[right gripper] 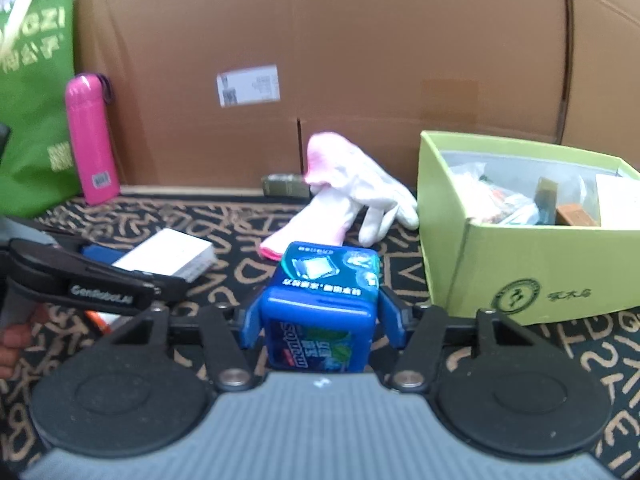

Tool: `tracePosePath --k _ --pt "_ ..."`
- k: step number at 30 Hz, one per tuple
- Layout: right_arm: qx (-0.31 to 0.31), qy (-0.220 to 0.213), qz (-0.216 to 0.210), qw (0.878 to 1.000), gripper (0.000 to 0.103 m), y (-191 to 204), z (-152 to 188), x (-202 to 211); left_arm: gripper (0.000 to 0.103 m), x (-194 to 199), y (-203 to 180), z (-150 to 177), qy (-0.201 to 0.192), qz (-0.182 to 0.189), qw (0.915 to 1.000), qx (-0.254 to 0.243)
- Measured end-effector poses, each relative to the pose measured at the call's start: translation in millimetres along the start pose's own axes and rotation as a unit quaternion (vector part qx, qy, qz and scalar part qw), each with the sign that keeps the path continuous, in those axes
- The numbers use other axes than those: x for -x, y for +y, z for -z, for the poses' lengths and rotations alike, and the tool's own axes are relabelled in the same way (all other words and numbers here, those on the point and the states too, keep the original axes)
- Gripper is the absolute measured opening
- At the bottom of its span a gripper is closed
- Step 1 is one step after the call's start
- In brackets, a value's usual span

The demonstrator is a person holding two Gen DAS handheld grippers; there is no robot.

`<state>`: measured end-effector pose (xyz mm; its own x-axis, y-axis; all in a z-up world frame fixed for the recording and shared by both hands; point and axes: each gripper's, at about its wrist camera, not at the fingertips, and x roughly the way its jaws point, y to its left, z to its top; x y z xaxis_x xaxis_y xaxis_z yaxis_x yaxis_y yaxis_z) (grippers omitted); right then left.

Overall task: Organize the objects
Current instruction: 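Carry white box and mint tin into lime-green box, open both tools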

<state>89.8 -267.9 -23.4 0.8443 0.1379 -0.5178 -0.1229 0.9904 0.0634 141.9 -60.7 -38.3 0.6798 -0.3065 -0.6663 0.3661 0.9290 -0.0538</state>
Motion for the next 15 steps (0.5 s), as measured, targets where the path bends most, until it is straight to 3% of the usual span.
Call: tracePosePath --k 3,6,11,15 --pt "-0.005 -0.038 -0.013 0.999 0.058 -13.5 -12.6 28.2 0.069 17.0 -23.9 -20.7 -0.031 0.039 0.9987 -0.008" --pt "0.005 -0.079 0.0 0.997 0.058 -33.0 -28.6 56.4 0.069 31.2 -52.9 -46.5 -0.065 0.078 0.9947 -0.019" --pt "0.029 -0.123 0.079 0.989 0.058 -79.0 -53.2 79.2 0.069 33.0 -112.7 -94.6 -0.105 0.131 0.985 -0.036" --pt "0.033 -0.131 0.138 0.981 0.058 -124.0 -65.6 74.3 0.069 8.4 -157.8 -124.2 -0.111 0.154 0.9808 -0.045"
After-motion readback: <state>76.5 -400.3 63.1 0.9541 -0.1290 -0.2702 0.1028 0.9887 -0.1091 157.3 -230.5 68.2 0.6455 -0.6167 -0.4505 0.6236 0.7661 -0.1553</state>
